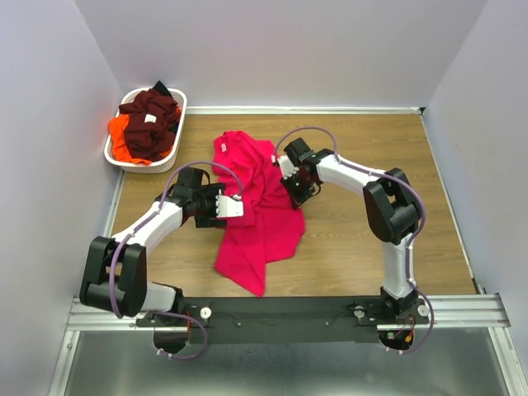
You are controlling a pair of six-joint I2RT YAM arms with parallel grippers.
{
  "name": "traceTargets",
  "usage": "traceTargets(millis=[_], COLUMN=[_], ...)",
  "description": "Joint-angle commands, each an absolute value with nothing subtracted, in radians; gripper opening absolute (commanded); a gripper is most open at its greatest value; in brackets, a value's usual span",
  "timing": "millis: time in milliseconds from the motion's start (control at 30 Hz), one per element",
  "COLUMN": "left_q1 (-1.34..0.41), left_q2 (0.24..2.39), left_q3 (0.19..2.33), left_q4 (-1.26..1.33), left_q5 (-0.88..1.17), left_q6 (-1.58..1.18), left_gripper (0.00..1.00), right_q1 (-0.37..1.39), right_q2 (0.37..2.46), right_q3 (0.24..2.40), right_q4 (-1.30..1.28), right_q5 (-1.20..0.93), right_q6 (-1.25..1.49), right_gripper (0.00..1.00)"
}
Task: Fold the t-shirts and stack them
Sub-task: Flatten the tshirt out
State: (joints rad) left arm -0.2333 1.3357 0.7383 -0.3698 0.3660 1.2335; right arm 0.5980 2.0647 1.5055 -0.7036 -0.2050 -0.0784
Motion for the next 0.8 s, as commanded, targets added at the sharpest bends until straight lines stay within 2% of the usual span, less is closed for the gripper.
traceTargets(millis=[0, 167, 233, 267, 300, 333, 433, 467, 500, 667, 767], left_q1=[-0.259, -0.328, -0.348, -0.354, -0.370, -0.379, -0.426, -0.442, -0.454, -0.582, -0.674], left_q2=[1.393, 1.443, 1.462, 1.463, 1.468, 1.470, 1.471, 1.473, 1.477, 1.561, 1.626], left_q3=[0.755, 0.765, 0.797, 0.807, 0.819, 0.831, 0.874, 0.885, 0.905, 0.998, 1.043], left_q4=[-0.367, -0.350, -0.348, -0.347, -0.347, -0.347, -0.341, -0.333, -0.306, -0.241, -0.230], left_q5=[0.334, 0.311, 0.330, 0.337, 0.345, 0.363, 0.396, 0.412, 0.420, 0.428, 0.399], left_q6=[1.298, 1.279, 1.249, 1.233, 1.217, 1.200, 1.123, 1.097, 1.071, 0.896, 0.816], left_gripper=[0.81, 0.69, 0.68, 0.68, 0.69, 0.70, 0.73, 0.73, 0.73, 0.71, 0.71], right_q1=[0.490, 0.399, 0.373, 0.358, 0.350, 0.339, 0.302, 0.296, 0.287, 0.223, 0.155], right_q2=[2.048, 2.081, 2.127, 2.147, 2.172, 2.189, 2.180, 2.160, 2.137, 1.941, 1.853], right_q3=[1.531, 1.640, 1.724, 1.762, 1.802, 1.850, 1.948, 1.950, 1.928, 1.734, 1.629], right_q4=[-0.696, -0.695, -0.683, -0.681, -0.683, -0.684, -0.698, -0.712, -0.716, -0.756, -0.819], right_q5=[-0.023, 0.023, 0.055, 0.064, 0.072, 0.063, 0.026, 0.005, -0.035, -0.161, -0.268], right_q6=[-0.158, -0.241, -0.291, -0.293, -0.288, -0.279, -0.255, -0.252, -0.249, -0.249, -0.244], right_gripper=[0.00, 0.01, 0.01, 0.06, 0.13, 0.34, 0.71, 0.95, 0.98, 0.98, 0.94])
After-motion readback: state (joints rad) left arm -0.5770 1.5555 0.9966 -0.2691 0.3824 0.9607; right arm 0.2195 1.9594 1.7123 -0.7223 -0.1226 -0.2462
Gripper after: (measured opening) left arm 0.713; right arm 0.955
